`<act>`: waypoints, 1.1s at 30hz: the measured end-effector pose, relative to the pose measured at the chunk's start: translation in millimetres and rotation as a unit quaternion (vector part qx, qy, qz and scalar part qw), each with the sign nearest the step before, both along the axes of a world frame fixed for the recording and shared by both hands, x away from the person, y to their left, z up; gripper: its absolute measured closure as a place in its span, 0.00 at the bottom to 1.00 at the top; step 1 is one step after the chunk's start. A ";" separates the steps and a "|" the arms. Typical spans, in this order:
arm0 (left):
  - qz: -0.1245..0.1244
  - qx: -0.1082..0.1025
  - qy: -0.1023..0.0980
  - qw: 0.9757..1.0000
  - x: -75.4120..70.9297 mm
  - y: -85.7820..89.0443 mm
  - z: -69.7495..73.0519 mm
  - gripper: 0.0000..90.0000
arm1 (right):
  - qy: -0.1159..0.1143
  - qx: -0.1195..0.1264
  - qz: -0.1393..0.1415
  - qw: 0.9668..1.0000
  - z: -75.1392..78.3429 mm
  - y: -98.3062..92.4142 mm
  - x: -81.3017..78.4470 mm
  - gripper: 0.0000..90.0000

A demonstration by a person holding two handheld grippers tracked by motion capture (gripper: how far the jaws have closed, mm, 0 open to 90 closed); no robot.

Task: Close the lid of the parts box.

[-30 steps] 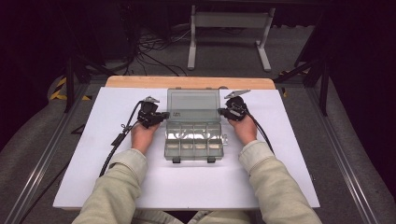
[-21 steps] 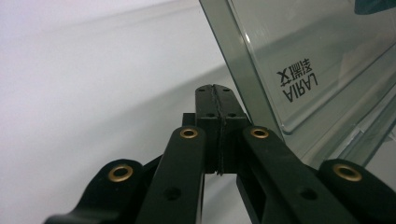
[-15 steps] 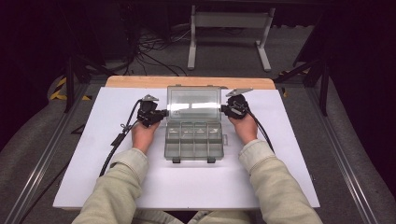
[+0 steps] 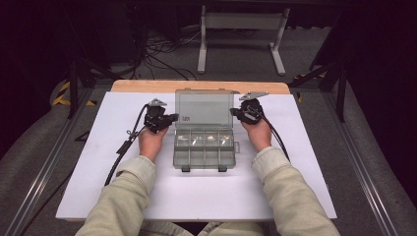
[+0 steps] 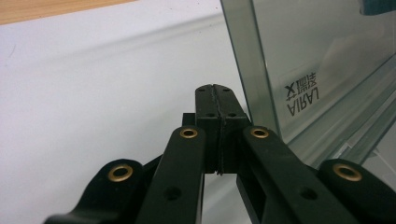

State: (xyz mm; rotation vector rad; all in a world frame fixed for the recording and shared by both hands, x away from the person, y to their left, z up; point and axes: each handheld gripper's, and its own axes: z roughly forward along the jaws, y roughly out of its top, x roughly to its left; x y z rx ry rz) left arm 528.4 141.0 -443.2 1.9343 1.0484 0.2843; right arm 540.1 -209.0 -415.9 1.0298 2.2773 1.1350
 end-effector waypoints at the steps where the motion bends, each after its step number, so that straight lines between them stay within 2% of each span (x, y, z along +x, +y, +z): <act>1: 0.000 0.000 -0.001 1.000 -0.2 -0.1 0.0 1.00 | -0.001 0.001 0.000 1.000 0.3 -0.1 -0.3 1.00; 14: -0.006 -0.006 -0.007 1.000 -3.6 1.2 4.3 1.00 | -0.009 0.015 0.010 1.000 4.8 -2.0 -5.5 1.00; 17: -0.016 0.004 -0.015 1.000 -6.0 2.4 7.3 1.00 | -0.013 0.018 0.014 1.000 7.2 -2.2 -9.9 1.00; 20: -0.021 0.006 -0.020 1.000 -8.3 3.2 10.3 1.00 | -0.018 0.022 0.018 0.999 9.4 -3.2 -14.0 1.00; 22: -0.020 -0.001 -0.027 0.999 -10.5 4.8 12.6 1.00 | -0.020 0.026 0.020 0.999 11.1 -4.2 -15.9 1.00; 27: -0.026 -0.015 -0.026 0.999 -14.2 8.0 15.7 1.00 | -0.025 0.031 0.029 0.999 17.4 -5.3 -22.5 1.00; 33: -0.033 -0.022 -0.035 0.999 -19.9 9.6 21.2 1.00 | -0.030 0.035 0.040 0.998 23.9 -8.6 -30.3 1.00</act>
